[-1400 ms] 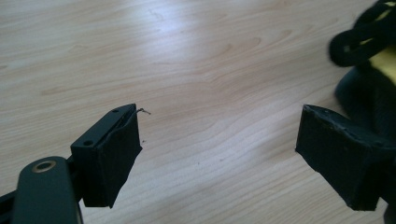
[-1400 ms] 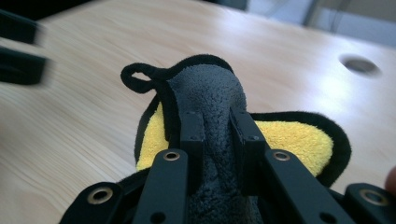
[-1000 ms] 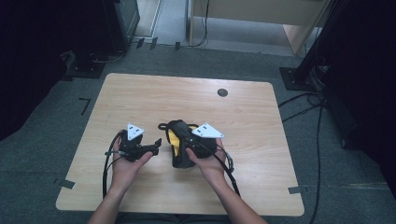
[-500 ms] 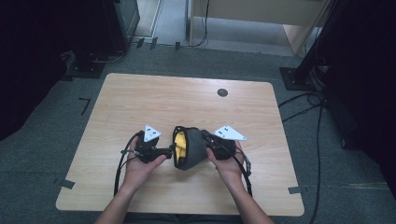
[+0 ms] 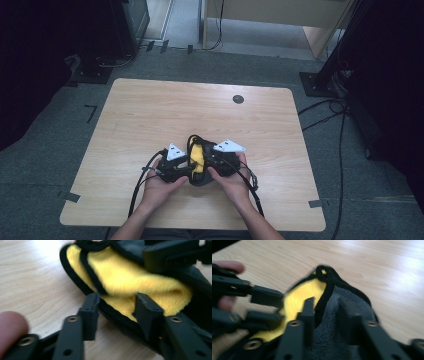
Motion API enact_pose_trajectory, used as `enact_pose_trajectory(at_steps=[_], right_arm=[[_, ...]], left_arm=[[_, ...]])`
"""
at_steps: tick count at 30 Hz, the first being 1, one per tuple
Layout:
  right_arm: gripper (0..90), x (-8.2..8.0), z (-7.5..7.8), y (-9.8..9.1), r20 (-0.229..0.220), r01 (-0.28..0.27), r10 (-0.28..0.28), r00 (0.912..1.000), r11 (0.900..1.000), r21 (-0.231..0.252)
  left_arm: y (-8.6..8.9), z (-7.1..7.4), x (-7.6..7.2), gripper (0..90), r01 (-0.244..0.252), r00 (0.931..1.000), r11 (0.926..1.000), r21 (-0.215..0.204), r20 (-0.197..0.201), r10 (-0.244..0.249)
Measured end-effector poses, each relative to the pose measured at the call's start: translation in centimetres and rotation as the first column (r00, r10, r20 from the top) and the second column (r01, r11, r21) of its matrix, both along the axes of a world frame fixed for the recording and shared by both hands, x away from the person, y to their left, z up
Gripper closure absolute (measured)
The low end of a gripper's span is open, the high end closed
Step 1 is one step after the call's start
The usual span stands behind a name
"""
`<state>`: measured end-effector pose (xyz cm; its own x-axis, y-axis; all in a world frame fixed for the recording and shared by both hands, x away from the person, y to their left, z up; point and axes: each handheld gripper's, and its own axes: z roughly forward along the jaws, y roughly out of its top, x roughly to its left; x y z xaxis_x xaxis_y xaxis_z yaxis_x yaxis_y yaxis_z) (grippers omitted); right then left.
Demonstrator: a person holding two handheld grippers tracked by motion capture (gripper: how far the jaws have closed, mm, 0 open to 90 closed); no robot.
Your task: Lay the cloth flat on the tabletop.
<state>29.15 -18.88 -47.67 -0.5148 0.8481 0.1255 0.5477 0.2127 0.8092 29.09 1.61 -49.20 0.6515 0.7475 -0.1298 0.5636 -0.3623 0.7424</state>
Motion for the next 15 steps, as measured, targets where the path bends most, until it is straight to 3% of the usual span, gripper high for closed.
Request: enact_pose_trajectory(at_steps=[3,9,15], right_arm=[[79.3,-1.0,-0.5,-1.7,0.008,0.037,-0.037,0.9993,0.9993,-0.008],[81.4,-3.4,-0.1,-5.0,-0.004,0.09,-0.09,0.9959,0.9959,0.002],[81.2,-6.6,-1.6,-7.4,-0.084,0.09,-0.091,0.9922,0.9956,-0.026]], left_arm=[[0.2,-0.3,-0.2,66.7,0.008,1.0,0.9998,0.016,-0.001,-0.008],[0.3,-0.5,-0.6,74.3,0.033,0.9995,0.9985,0.045,-0.001,-0.033],[0.7,-0.6,-1.3,77.4,0.077,0.997,0.9948,0.067,-0.005,-0.077]])
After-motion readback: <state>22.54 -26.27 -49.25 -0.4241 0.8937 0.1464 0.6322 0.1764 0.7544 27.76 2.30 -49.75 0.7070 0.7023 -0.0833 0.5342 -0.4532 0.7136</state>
